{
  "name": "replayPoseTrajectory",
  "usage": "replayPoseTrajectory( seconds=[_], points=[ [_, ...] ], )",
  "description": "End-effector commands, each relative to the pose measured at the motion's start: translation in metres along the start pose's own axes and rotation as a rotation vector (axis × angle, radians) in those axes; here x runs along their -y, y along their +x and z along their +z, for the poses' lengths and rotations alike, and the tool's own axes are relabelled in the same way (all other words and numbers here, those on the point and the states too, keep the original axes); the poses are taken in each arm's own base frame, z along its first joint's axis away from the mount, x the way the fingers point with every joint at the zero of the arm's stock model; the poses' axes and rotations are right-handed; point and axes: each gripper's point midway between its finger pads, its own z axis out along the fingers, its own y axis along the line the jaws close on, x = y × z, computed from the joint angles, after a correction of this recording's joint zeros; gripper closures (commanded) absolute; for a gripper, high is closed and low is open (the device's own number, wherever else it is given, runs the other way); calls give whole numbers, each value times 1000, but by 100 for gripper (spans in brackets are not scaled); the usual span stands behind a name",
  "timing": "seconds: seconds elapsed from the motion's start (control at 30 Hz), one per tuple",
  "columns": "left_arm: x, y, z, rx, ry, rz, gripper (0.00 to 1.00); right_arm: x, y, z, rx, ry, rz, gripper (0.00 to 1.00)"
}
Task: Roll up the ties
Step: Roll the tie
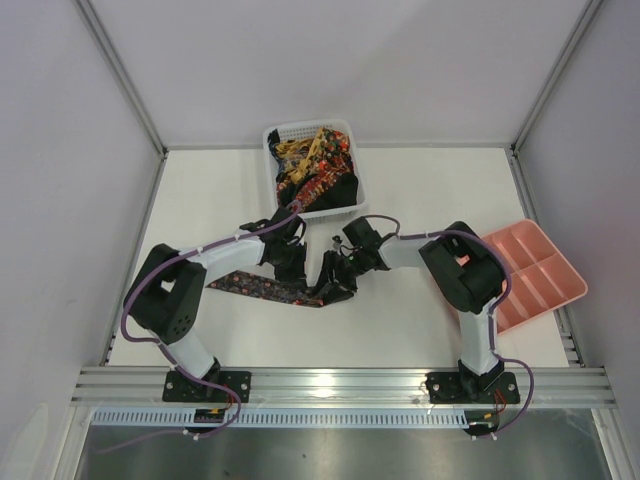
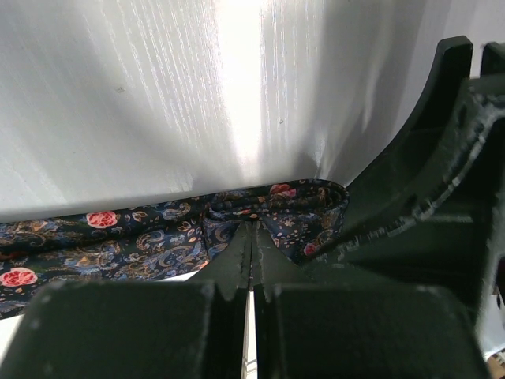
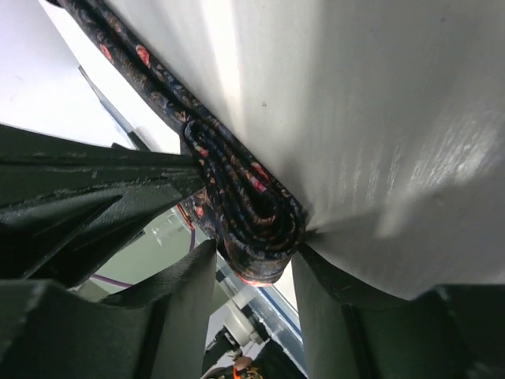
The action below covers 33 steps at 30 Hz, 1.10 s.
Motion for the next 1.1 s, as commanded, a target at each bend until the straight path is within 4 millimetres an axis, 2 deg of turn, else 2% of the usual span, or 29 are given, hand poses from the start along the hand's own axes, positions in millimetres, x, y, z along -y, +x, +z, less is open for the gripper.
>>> replayPoseTrajectory(
  seconds=[0.0, 0.03, 0.07, 0.13, 0.27, 0.33, 0.57, 0.73, 0.9, 1.0, 1.07],
  points=[
    [-2, -8, -3, 35, 2, 14, 99, 11, -11, 8, 37, 57, 9, 54],
    [0, -9, -4, 39, 6, 19, 99, 12, -11, 8, 35, 62, 7, 58],
    [1, -9, -5, 37, 9, 20, 100, 13, -11, 8, 33, 65, -5, 67],
    [3, -9, -7, 35, 17, 18, 100, 14, -9, 6, 26, 80, -17, 79],
    [7, -11, -16, 53, 30, 18, 100, 22, -6, -4, 32, 118, -62, 96],
    [11, -10, -19, 47, 51, 17, 98, 23, -2, -9, 29, 130, -67, 99],
    [34, 1, -27, 27, 150, 14, 98, 29, 18, -22, 12, 137, -56, 100],
    [41, 8, -22, -2, 167, 32, 98, 28, 18, -34, 36, 128, -49, 100],
    [57, 12, -18, -14, 183, 59, 99, 27, 20, -39, 37, 132, -52, 100],
    [59, 16, -12, -31, 173, 69, 99, 26, 20, -40, 38, 130, -49, 100],
    [54, 19, -7, -51, 151, 64, 99, 25, 20, -40, 40, 128, -52, 100]
  ],
)
